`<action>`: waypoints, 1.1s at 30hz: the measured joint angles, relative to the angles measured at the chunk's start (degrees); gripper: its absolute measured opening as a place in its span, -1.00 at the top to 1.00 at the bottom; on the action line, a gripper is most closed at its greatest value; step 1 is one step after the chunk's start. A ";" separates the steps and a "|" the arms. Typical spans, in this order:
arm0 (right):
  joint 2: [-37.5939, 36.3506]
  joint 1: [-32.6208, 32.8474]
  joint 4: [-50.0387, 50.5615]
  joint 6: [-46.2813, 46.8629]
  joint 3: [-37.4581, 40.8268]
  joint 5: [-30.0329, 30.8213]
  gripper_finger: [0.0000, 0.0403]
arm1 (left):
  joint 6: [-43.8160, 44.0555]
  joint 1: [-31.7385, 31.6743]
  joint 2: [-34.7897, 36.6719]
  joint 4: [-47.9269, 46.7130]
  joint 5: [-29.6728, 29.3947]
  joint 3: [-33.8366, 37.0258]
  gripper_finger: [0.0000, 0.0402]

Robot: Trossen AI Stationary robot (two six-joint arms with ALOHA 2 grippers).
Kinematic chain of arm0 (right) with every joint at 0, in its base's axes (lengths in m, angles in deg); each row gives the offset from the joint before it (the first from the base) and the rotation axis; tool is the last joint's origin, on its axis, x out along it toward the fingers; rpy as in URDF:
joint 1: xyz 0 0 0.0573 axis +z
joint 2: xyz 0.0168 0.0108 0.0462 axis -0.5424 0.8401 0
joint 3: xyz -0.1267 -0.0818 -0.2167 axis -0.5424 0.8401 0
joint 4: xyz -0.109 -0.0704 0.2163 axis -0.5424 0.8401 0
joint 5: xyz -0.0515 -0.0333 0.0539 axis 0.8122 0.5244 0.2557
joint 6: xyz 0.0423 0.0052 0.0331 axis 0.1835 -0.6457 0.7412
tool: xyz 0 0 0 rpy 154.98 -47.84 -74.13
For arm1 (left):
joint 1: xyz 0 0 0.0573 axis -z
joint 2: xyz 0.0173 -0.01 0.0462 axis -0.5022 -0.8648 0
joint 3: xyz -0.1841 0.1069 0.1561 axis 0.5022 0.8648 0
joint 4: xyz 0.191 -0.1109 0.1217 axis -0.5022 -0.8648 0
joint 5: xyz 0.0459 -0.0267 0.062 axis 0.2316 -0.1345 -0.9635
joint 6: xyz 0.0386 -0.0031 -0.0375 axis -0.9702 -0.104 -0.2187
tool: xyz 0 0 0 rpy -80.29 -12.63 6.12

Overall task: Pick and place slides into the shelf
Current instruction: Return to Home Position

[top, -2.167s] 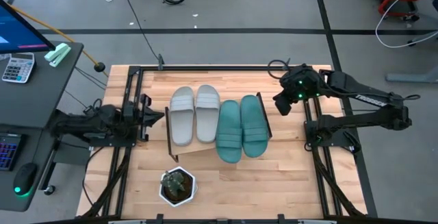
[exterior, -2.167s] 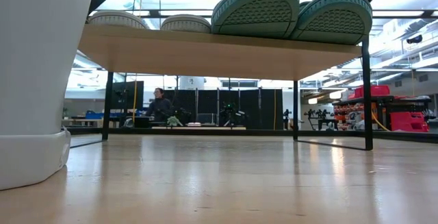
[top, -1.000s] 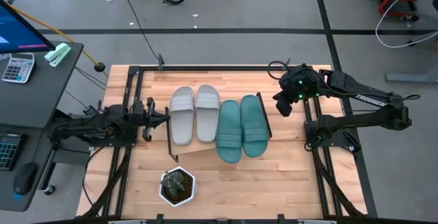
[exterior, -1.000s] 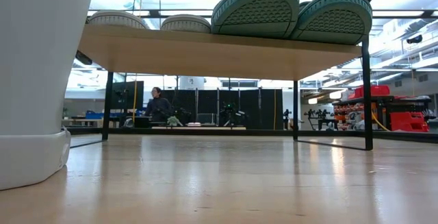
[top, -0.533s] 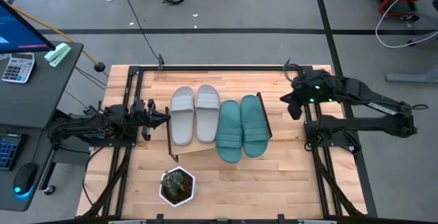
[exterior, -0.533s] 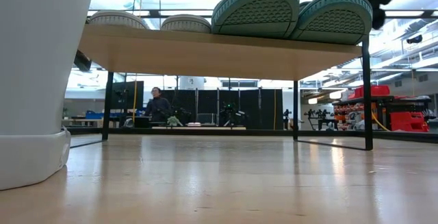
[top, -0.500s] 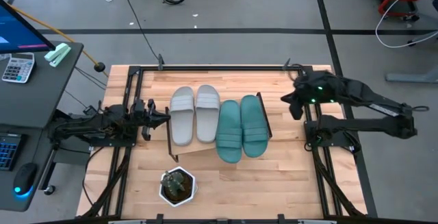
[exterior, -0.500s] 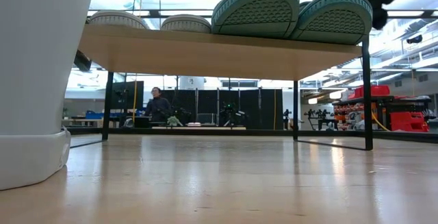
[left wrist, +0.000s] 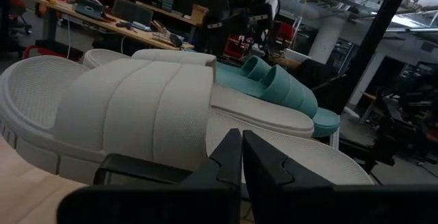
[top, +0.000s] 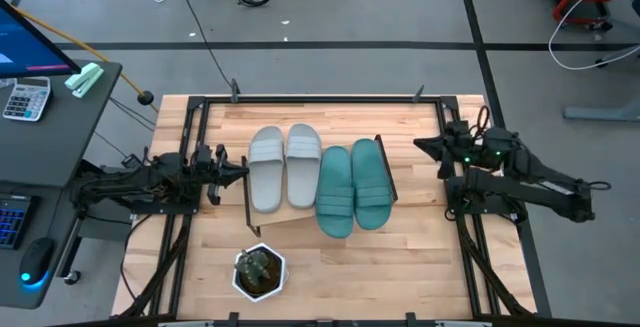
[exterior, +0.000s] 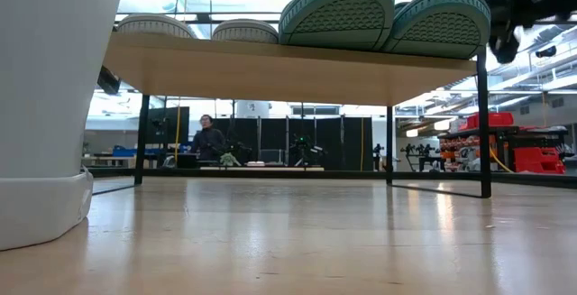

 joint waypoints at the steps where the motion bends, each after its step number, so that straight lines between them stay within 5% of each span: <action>1: -0.38 0.00 -2.00 0.06 1.78 -0.27 1.00 | -0.02 0.00 0.00 0.00 0.00 0.00 0.90; 14: -1.23 4.59 -29.59 2.71 18.65 -0.40 1.00 | -0.02 0.00 0.00 0.02 0.07 0.00 0.83; 33: -2.81 18.14 -30.30 0.24 19.06 6.88 1.00 | -0.04 0.00 -0.03 0.00 0.04 0.00 0.84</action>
